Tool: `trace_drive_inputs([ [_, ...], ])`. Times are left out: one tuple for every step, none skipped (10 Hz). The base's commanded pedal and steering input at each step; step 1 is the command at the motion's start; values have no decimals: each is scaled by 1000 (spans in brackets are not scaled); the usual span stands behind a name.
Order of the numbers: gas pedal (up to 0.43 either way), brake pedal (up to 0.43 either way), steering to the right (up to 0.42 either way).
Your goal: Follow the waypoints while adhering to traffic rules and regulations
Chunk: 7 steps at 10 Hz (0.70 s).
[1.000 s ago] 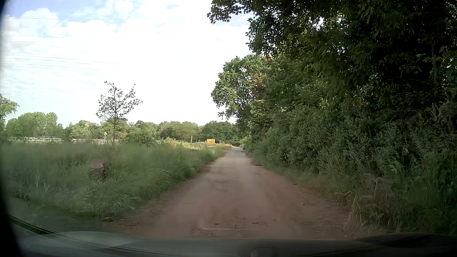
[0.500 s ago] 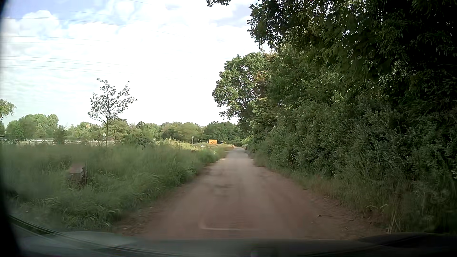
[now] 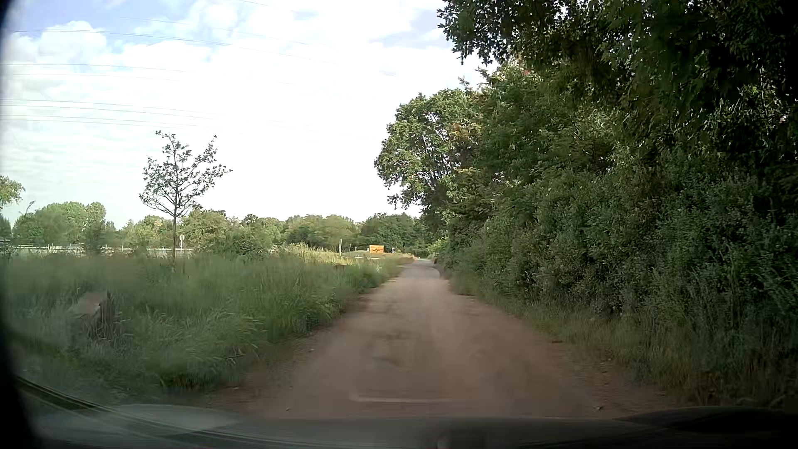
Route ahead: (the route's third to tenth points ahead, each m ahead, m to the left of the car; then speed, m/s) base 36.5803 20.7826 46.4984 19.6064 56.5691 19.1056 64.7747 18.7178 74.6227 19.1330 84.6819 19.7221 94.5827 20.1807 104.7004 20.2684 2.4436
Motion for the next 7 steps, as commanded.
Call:
trace_drive_inputs([
  [0, 30, -33],
  [0, 30, -33],
  [0, 30, -32],
  [0, 30, -31],
  [0, 30, -31],
  [0, 30, -31],
  [0, 30, -31],
])
